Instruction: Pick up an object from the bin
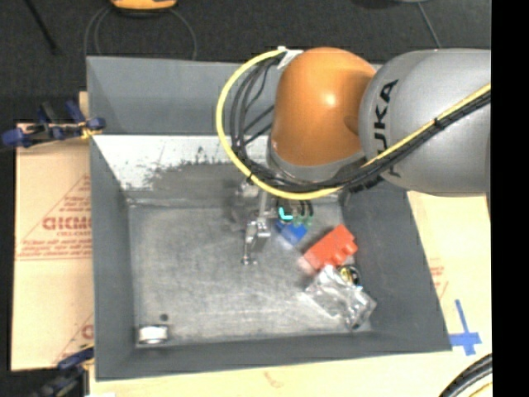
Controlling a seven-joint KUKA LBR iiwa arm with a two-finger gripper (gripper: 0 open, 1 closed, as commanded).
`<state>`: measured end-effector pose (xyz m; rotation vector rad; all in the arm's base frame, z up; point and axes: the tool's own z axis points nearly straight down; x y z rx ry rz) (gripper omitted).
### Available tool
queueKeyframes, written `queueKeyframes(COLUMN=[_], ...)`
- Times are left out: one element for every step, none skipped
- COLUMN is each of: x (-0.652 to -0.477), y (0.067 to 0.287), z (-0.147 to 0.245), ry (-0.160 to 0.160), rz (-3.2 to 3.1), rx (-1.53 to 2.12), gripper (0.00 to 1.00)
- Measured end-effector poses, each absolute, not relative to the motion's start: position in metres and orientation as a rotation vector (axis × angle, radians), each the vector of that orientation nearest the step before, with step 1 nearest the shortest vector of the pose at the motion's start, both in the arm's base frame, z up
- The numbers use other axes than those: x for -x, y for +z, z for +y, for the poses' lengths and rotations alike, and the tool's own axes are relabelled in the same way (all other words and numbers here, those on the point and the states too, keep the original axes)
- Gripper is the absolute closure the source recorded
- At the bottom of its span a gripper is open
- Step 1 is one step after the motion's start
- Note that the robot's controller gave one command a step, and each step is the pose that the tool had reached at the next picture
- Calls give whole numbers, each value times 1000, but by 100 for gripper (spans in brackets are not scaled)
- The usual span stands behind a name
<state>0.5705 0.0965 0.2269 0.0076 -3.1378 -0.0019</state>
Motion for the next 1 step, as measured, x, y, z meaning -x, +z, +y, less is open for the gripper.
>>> queueKeyframes(x=[-622], y=[144], z=[51], ry=[4], rz=[-3124], rx=[-344], gripper=[0])
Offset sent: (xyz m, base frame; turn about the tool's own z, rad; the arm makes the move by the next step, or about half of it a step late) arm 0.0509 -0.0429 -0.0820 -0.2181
